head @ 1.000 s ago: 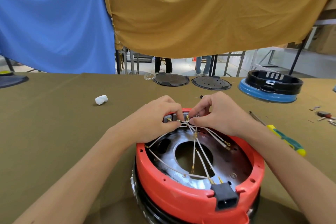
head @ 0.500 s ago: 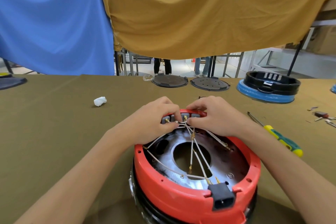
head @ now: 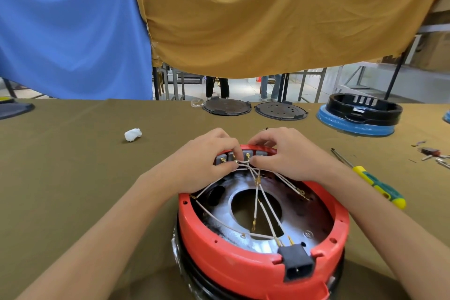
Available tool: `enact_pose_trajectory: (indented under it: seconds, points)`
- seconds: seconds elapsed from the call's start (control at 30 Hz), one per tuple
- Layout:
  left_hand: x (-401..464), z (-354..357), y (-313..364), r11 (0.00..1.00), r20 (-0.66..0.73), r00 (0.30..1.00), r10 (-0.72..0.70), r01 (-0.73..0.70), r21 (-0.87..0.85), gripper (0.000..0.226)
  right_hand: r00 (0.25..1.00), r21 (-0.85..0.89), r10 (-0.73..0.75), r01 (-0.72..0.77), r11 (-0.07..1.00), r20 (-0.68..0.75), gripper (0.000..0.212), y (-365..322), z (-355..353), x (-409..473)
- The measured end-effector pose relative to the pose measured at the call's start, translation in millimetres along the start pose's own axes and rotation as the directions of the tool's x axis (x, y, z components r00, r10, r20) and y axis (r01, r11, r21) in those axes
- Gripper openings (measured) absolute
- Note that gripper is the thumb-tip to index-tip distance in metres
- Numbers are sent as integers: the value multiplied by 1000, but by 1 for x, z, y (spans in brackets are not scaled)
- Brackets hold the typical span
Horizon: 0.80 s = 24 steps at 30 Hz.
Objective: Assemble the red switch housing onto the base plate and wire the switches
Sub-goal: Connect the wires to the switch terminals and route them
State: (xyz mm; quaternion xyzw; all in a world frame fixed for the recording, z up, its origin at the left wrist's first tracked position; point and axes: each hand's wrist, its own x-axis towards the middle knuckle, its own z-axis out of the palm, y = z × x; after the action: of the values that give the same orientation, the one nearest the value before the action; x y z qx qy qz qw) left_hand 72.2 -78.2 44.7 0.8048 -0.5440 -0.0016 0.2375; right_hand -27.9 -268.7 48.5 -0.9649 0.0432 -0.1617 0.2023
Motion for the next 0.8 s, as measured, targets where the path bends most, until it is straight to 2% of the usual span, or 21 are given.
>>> enact_pose_trajectory:
  seconds: [0.2,0.5,0.8]
  points:
    - [0,0,-1,1000,-6,1000,6,-6,-4,12,1000,-8,-3,3,1000,4,23,0,1,1]
    - [2,0,0,1000,20,1000,-8,8,9,14,998,-55,-54,56,997,25,34,3,-1,0]
    - [3,0,2,1000,33,999,-30,30,8,15,998,-31,-54,54,998,15,30,2,-2,1]
